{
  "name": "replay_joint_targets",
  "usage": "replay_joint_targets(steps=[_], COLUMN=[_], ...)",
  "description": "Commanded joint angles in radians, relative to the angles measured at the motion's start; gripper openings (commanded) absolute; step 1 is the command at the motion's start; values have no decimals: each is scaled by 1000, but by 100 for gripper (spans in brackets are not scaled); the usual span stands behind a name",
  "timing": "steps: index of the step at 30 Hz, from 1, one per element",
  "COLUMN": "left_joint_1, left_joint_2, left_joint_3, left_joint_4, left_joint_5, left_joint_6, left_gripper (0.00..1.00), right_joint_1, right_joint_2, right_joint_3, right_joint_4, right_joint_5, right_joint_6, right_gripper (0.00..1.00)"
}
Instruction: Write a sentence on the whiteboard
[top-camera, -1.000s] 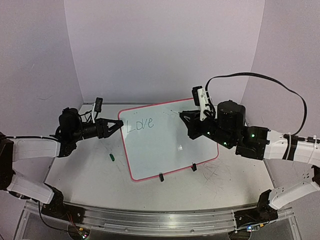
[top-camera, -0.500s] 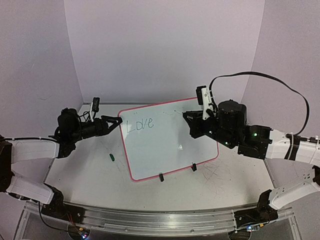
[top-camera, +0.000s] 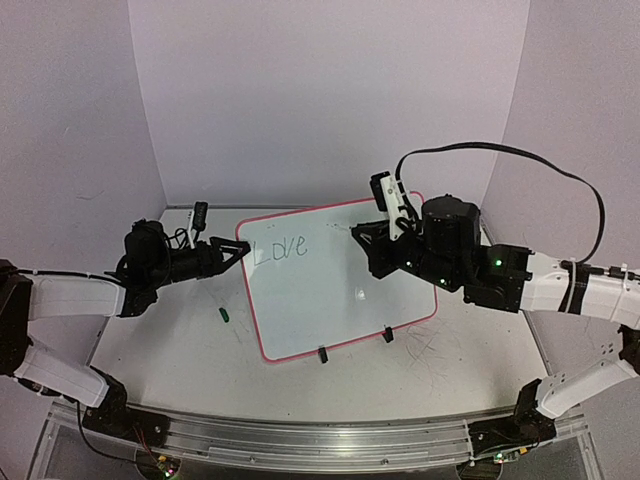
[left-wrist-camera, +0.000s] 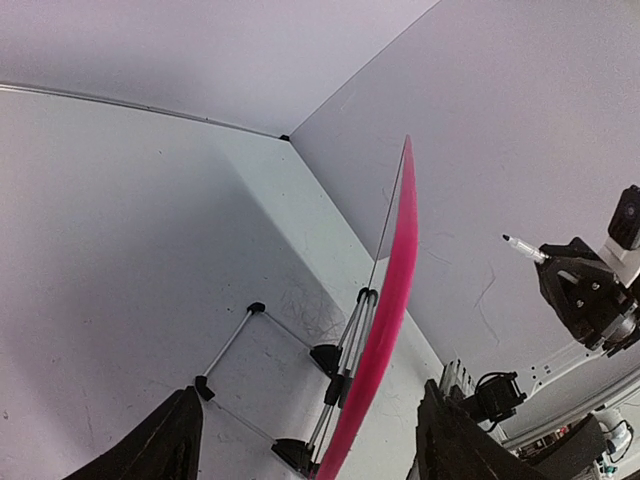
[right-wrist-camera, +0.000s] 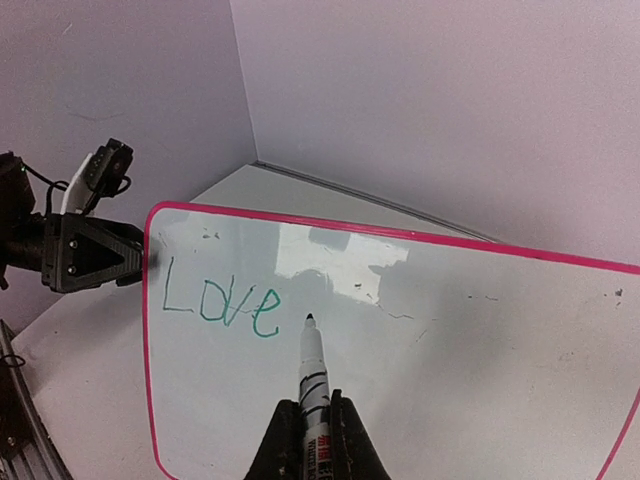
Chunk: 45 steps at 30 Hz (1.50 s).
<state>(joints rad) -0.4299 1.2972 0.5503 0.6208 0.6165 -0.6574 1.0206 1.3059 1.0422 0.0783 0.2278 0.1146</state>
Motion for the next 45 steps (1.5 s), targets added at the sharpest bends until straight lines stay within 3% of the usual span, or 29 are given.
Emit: replay_joint_targets(steps=[1,7,16,23,31,39,45], left_joint_1=[-41,-43,-43,-44,-44,-43,-43], left_joint_2=[28,57,45,64,75,17,-1], left_joint_3=[43,62,56,65,89,35,17], left_joint_4=[10,10,11,19,48,55,56], left_joint_5=[-24,-6,-1,5,47,41,42], left_joint_6=[35,61,70,64,75,95,110], left_gripper=[72,70,71,78,58,60,51], right_joint_1=[-1,-4,-62,-63,-64,-92,-120], right_joint_2=[17,71,62,69,71,91,134], right_joint_3=[50,88,86,73,59,53,75], right_joint_4=[-1,-6,-6,-4,19,20,18], right_joint_5=[-56,-84,-248,-279,-268,-302,-332], right_joint_6=[-148,-220,-232,-222,-198,-157,-123], right_gripper=[0,0,0,0,0,0,0])
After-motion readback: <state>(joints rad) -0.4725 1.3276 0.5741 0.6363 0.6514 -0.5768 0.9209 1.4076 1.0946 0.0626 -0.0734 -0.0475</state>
